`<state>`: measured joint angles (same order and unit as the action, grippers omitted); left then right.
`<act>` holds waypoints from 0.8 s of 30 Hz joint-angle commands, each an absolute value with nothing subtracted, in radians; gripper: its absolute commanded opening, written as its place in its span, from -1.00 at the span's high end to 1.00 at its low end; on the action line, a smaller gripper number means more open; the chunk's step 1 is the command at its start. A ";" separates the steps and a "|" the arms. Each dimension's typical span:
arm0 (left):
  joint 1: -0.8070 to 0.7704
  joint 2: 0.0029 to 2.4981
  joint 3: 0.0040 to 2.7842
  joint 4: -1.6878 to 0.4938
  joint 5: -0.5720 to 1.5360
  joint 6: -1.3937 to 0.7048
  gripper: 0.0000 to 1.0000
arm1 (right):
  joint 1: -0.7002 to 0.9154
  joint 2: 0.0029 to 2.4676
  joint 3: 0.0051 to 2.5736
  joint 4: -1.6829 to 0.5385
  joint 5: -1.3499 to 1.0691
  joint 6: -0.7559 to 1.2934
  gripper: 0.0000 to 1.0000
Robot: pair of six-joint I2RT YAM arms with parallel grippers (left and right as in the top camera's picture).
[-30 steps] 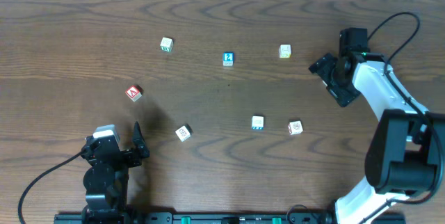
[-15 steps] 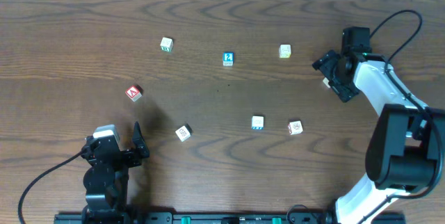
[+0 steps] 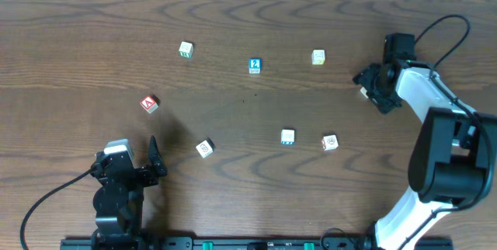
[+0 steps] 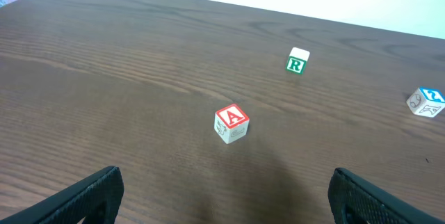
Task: Spell out Ai2
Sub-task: 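Reach right gripper to the red '1' block and grasp it, then carry the red '1' block with right gripper to table center and place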
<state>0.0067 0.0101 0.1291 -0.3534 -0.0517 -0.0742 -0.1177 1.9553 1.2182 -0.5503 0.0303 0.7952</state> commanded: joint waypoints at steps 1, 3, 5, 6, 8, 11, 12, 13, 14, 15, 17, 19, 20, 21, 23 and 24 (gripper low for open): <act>0.013 0.004 0.107 -0.360 -0.052 -0.071 -0.90 | -0.127 1.977 1.230 -0.545 0.014 0.788 -0.29; 0.013 0.004 0.107 -0.360 -0.052 -0.071 -0.90 | -0.127 1.977 1.231 -0.537 0.015 0.788 -0.22; 0.013 0.004 0.107 -0.361 -0.052 -0.071 -0.91 | -0.127 1.977 1.231 -0.533 0.014 0.788 -0.20; 0.013 0.004 0.107 -0.361 -0.052 -0.071 -0.91 | -0.127 1.977 1.231 -0.533 0.014 0.787 -0.20; 0.013 0.004 0.107 -0.360 -0.052 -0.071 -0.91 | -0.127 1.977 1.231 -0.533 0.015 0.787 -0.08; 0.013 0.004 0.107 -0.361 -0.052 -0.071 -0.90 | -0.127 1.977 1.231 -0.533 0.015 0.787 0.18; 0.013 0.004 0.107 -0.361 -0.052 -0.071 -0.91 | -0.127 1.977 1.231 -0.533 0.015 0.787 0.19; 0.013 0.004 0.107 -0.360 -0.052 -0.070 -0.90 | -0.127 1.977 1.231 -0.533 0.015 0.787 0.20; 0.013 0.004 0.107 -0.360 -0.052 -0.071 -0.91 | -0.127 1.977 1.231 -0.533 0.015 0.786 0.19; 0.013 0.004 0.107 -0.360 -0.052 -0.071 -0.91 | -0.127 1.977 1.231 -0.533 0.015 0.783 0.20; 0.013 0.004 0.107 -0.360 -0.052 -0.071 -0.91 | -0.127 1.977 1.231 -0.534 0.014 0.768 0.24; 0.013 0.004 0.107 -0.360 -0.052 -0.071 -0.91 | -0.126 1.977 1.233 -0.536 0.013 0.751 0.24; 0.013 0.004 0.107 -0.361 -0.052 -0.071 -0.91 | -0.126 1.977 1.237 -0.542 0.010 0.743 0.27; 0.013 0.004 0.107 -0.360 -0.052 -0.071 -0.91 | -0.126 1.977 1.244 -0.552 0.009 0.738 0.30; 0.013 0.004 0.107 -0.360 -0.052 -0.070 -0.91 | -0.125 1.975 1.266 -0.580 0.009 0.712 0.34; 0.013 0.004 0.107 -0.360 -0.052 -0.071 -0.91 | -0.123 1.975 1.289 -0.605 0.009 0.686 0.35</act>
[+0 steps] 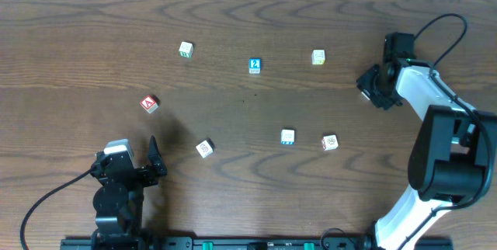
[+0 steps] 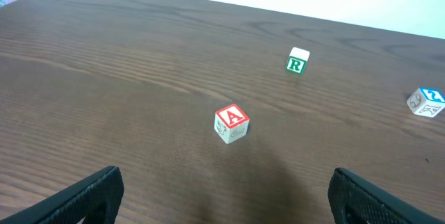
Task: Spell out Ai2
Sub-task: 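Carry the red '1' block with right gripper to table center and place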
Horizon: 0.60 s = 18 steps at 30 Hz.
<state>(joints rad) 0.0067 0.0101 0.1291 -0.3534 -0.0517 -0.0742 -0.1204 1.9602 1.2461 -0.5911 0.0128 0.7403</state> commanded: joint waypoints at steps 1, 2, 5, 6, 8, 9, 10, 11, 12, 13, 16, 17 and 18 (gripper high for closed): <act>0.013 0.004 0.107 -0.361 -0.052 -0.071 -0.90 | -0.121 1.975 1.317 -0.634 0.010 0.661 0.35; 0.013 0.004 0.107 -0.361 -0.052 -0.071 -0.90 | -0.118 1.975 1.343 -0.656 0.009 0.641 0.36; 0.013 0.004 0.107 -0.360 -0.052 -0.071 -0.91 | -0.107 1.975 1.416 -0.711 0.009 0.586 0.39; 0.013 0.004 0.107 -0.361 -0.052 -0.071 -0.91 | -0.101 1.975 1.436 -0.724 0.009 0.572 0.40; 0.013 0.004 0.107 -0.361 -0.052 -0.071 -0.91 | -0.081 1.975 1.485 -0.752 0.007 0.534 0.41; 0.013 0.004 0.107 -0.361 -0.052 -0.070 -0.91 | -0.072 1.975 1.502 -0.759 0.001 0.517 0.42; 0.013 0.004 0.107 -0.360 -0.052 -0.070 -0.91 | -0.057 1.975 1.523 -0.767 -0.012 0.490 0.43; 0.013 0.004 0.107 -0.360 -0.052 -0.071 -0.91 | -0.039 1.975 1.543 -0.775 -0.028 0.463 0.43; 0.013 0.004 0.107 -0.361 -0.052 -0.071 -0.91 | -0.024 1.975 1.556 -0.779 -0.039 0.447 0.42; 0.013 0.004 0.107 -0.361 -0.052 -0.070 -0.91 | -0.005 1.975 1.567 -0.783 -0.051 0.432 0.42; 0.013 0.004 0.107 -0.360 -0.052 -0.071 -0.90 | 0.075 1.975 1.586 -0.781 -0.072 0.391 0.41; 0.013 0.004 0.107 -0.361 -0.052 -0.071 -0.90 | 0.098 1.975 1.587 -0.781 -0.072 0.382 0.40; 0.013 0.004 0.107 -0.360 -0.052 -0.071 -0.91 | 0.122 1.975 1.587 -0.782 -0.072 0.376 0.41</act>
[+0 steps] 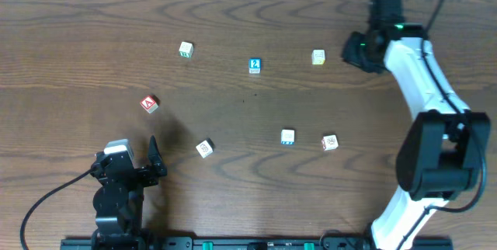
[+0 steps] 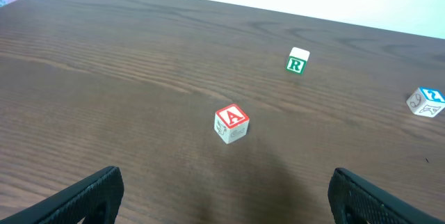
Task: Spell out Ai2
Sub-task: 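Carry the red '1' block with right gripper to table center and place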
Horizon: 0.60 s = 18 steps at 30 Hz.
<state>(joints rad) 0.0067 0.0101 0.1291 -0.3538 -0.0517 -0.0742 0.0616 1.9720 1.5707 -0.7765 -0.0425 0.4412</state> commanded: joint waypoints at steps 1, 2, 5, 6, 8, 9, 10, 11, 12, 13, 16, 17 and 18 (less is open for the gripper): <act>0.013 0.004 0.107 -0.360 -0.052 -0.070 -0.90 | 0.154 1.975 1.587 -0.783 -0.072 0.375 0.41; 0.013 0.004 0.107 -0.361 -0.052 -0.071 -0.91 | 0.186 1.975 1.587 -0.783 -0.072 0.376 0.41; 0.013 0.004 0.107 -0.360 -0.052 -0.071 -0.91 | 0.281 1.975 1.587 -0.778 -0.070 0.376 0.40; 0.013 0.004 0.107 -0.360 -0.052 -0.071 -0.90 | 0.307 1.975 1.587 -0.778 -0.068 0.377 0.41; 0.013 0.004 0.107 -0.360 -0.052 -0.071 -0.91 | 0.355 1.980 1.587 -0.773 -0.058 0.377 0.41; 0.013 0.004 0.107 -0.360 -0.052 -0.071 -0.90 | 0.378 1.983 1.587 -0.769 -0.047 0.377 0.39; 0.013 0.004 0.107 -0.361 -0.052 -0.071 -0.91 | 0.400 1.992 1.587 -0.762 -0.030 0.377 0.38; 0.013 0.004 0.107 -0.361 -0.052 -0.071 -0.90 | 0.421 1.999 1.587 -0.754 -0.022 0.377 0.37; 0.013 0.004 0.107 -0.360 -0.052 -0.071 -0.91 | 0.435 2.012 1.587 -0.748 -0.023 0.377 0.37; 0.013 0.004 0.107 -0.360 -0.052 -0.071 -0.91 | 0.449 2.021 1.587 -0.743 -0.023 0.377 0.38; 0.013 0.004 0.107 -0.361 -0.052 -0.071 -0.91 | 0.479 2.070 1.587 -0.729 -0.028 0.377 0.38; 0.013 0.004 0.107 -0.360 -0.052 -0.070 -0.91 | 0.489 2.085 1.587 -0.725 -0.031 0.377 0.38; 0.013 0.004 0.107 -0.360 -0.052 -0.071 -0.91 | 0.502 2.101 1.587 -0.717 -0.034 0.377 0.37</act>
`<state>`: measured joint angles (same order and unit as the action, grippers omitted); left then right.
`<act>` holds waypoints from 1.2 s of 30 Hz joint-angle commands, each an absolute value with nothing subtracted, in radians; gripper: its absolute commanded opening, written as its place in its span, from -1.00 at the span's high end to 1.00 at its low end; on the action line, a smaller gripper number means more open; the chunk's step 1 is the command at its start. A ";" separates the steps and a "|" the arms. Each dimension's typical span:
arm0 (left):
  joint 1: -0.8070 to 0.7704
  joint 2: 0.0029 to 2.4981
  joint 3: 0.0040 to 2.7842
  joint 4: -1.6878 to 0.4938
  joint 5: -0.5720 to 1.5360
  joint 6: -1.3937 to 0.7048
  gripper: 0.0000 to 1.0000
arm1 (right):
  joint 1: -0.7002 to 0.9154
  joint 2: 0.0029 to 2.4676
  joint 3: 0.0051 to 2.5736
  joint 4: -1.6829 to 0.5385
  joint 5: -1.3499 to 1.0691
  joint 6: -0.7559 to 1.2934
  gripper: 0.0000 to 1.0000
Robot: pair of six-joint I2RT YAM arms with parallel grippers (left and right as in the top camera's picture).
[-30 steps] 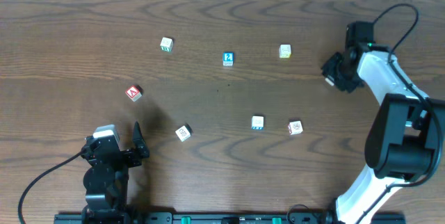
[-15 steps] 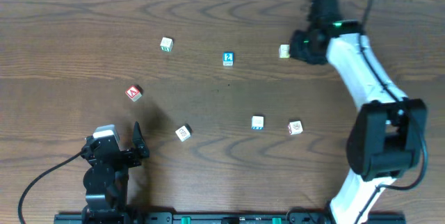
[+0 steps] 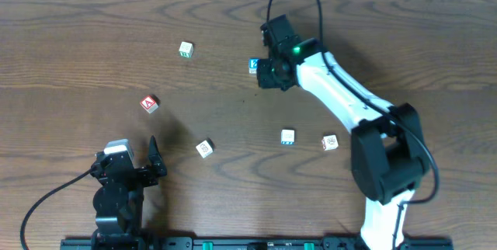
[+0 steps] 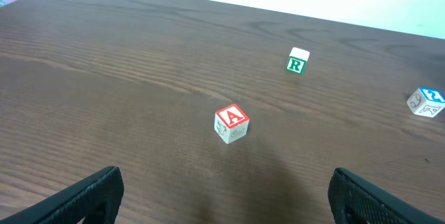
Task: Spell out Ai2
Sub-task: 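Carry the red '1' block with right gripper to table center and place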
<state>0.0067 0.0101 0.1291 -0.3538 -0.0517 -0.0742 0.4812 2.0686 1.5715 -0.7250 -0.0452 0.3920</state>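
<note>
The red A block [image 4: 231, 124] lies on the table ahead of my left gripper [image 4: 226, 181], which is open and empty, well short of it. The same A block [image 3: 149, 104] sits left of centre in the overhead view. The blue 2 block [image 3: 253, 66] lies at the far middle, with my right gripper [image 3: 269, 72] right beside it on its right; its jaws are hidden under the wrist. Three pale blocks [image 3: 204, 148], [image 3: 287, 136], [image 3: 330, 142] lie nearer, their letters unreadable.
A green R block [image 4: 297, 64] lies at the far left of the group, also seen from overhead as the R block [image 3: 185, 49]. The right arm [image 3: 342, 95] stretches diagonally across the table's right half, covering the spot beneath it.
My right gripper has moved from the far right of the table, beside a yellowish block, to the blue 2 block at the far middle. The left arm and the blocks have not moved.
My right gripper was at the table's right side, away from the blocks, and stayed about there. Then it was farther back near the yellowish block, and now it is at the 2 block. The left gripper stayed open and still throughout.
</note>
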 commanded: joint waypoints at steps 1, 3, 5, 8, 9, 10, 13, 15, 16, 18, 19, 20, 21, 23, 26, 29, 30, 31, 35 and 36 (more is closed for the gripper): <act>0.013 0.004 0.107 -0.361 -0.052 -0.070 -0.91 | 0.513 2.114 1.587 -0.707 -0.035 0.377 0.36; 0.013 0.004 0.107 -0.361 -0.052 -0.071 -0.91 | 0.530 2.128 1.587 -0.690 -0.034 0.376 0.36; 0.013 0.004 0.107 -0.360 -0.052 -0.071 -0.91 | 0.553 2.138 1.587 -0.671 -0.029 0.376 0.35; 0.013 0.004 0.107 -0.361 -0.052 -0.071 -0.90 | 0.572 2.145 1.587 -0.647 -0.014 0.374 0.36; 0.013 0.004 0.107 -0.360 -0.052 -0.071 -0.91 | 0.576 2.145 1.587 -0.646 -0.002 0.372 0.36; 0.013 0.004 0.107 -0.361 -0.052 -0.070 -0.91 | 0.578 2.145 1.587 -0.647 0.012 0.371 0.36; 0.013 0.004 0.107 -0.360 -0.052 -0.070 -0.90 | 0.576 2.145 1.587 -0.658 0.023 0.358 0.36; 0.013 0.004 0.107 -0.360 -0.052 -0.071 -0.91 | 0.577 2.146 1.587 -0.683 0.029 0.358 0.36; 0.013 0.004 0.107 -0.360 -0.052 -0.071 -0.90 | 0.577 2.146 1.587 -0.689 0.036 0.358 0.36; 0.013 0.004 0.107 -0.360 -0.052 -0.071 -0.91 | 0.577 2.146 1.587 -0.691 0.046 0.358 0.36; 0.013 0.004 0.107 -0.360 -0.052 -0.071 -0.91 | 0.576 2.146 1.587 -0.692 0.045 0.358 0.35; 0.013 0.004 0.107 -0.360 -0.052 -0.071 -0.90 | 0.576 2.146 1.587 -0.693 0.045 0.358 0.35; 0.013 0.004 0.107 -0.361 -0.052 -0.071 -0.91 | 0.575 2.146 1.587 -0.694 0.044 0.363 0.35; 0.013 0.004 0.107 -0.360 -0.052 -0.071 -0.90 | 0.576 2.146 1.587 -0.696 0.043 0.371 0.35; 0.013 0.004 0.107 -0.360 -0.052 -0.071 -0.90 | 0.577 2.146 1.587 -0.702 0.042 0.374 0.34; 0.013 0.004 0.107 -0.360 -0.052 -0.071 -0.90 | 0.577 2.146 1.587 -0.704 0.039 0.395 0.33; 0.013 0.004 0.107 -0.360 -0.052 -0.071 -0.91 | 0.577 2.146 1.587 -0.704 0.035 0.400 0.33; 0.013 0.004 0.107 -0.361 -0.052 -0.071 -0.90 | 0.577 2.146 1.587 -0.704 0.034 0.400 0.33; 0.013 0.004 0.107 -0.360 -0.052 -0.070 -0.91 | 0.577 2.146 1.587 -0.702 0.033 0.434 0.33; 0.013 0.004 0.107 -0.360 -0.052 -0.070 -0.90 | 0.577 2.146 1.587 -0.702 0.033 0.442 0.34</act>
